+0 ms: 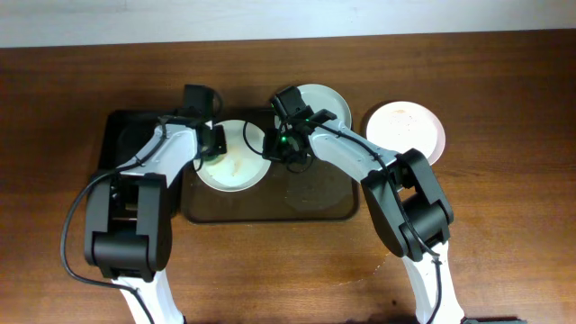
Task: Clean dirty plates on tray and stack at the side
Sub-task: 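Scrub the second plate with the sponge in the left gripper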
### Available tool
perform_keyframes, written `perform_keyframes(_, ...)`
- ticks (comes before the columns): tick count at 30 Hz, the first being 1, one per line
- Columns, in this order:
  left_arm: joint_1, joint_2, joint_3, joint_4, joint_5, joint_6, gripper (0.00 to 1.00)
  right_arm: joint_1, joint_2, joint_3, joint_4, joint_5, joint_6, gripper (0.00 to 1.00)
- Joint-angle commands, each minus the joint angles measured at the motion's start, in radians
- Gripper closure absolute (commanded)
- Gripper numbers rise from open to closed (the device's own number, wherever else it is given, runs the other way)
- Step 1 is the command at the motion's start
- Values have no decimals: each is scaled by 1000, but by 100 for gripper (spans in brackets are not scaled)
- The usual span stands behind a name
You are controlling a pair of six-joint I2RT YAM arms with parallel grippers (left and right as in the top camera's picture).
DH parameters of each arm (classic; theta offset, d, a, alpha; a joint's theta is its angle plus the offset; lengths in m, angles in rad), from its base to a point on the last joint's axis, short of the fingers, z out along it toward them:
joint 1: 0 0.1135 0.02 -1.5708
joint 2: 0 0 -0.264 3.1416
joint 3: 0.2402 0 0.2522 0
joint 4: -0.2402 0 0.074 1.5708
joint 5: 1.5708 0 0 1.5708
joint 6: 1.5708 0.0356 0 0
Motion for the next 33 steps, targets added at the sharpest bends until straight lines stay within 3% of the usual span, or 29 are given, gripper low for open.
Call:
perform_keyframes(1, 8, 75, -65, -162, 186, 114, 99, -12, 21, 10, 0, -10, -3, 96)
perform_keyframes(4, 8, 75, -65, -176, 600, 353, 99, -12, 21, 10, 0, -14, -3, 96)
perform_keyframes(7, 10, 75, -65, -89, 591, 340, 99, -12, 21, 10, 0, -14, -3, 96)
perform_keyframes(9, 38, 75, -65, 45, 465, 190, 99, -12, 21, 10, 0, -14, -3, 96)
perform_keyframes(13, 93, 75, -65, 197, 225, 68, 99, -12, 21, 10, 0, -14, -3, 96)
perform_keyframes(16, 122, 75, -65, 98, 208, 69, 99, -12, 21, 10, 0, -14, -3, 96)
perform_keyframes(18, 121, 75, -65, -76, 217, 70, 99, -13, 21, 10, 0, -14, -3, 96)
perform_keyframes(20, 119, 75, -65, -180, 290, 105, 99, -13, 21, 10, 0, -14, -3, 96)
perform_keyframes(23, 115, 75, -65, -164, 585, 265, 99, -13, 21, 10, 2, -18, -3, 96)
perform_keyframes(26, 118, 75, -63, 33, 725, 220, 99, -13, 21, 10, 2, -22, -3, 96)
perform_keyframes(28, 130, 75, -39, 141, 731, 135, 99, -13, 21, 10, 1, -22, -3, 96)
perform_keyframes(33, 201, 73, 164, 108, 847, 117, 99, -13, 21, 10, 1, -22, -3, 96)
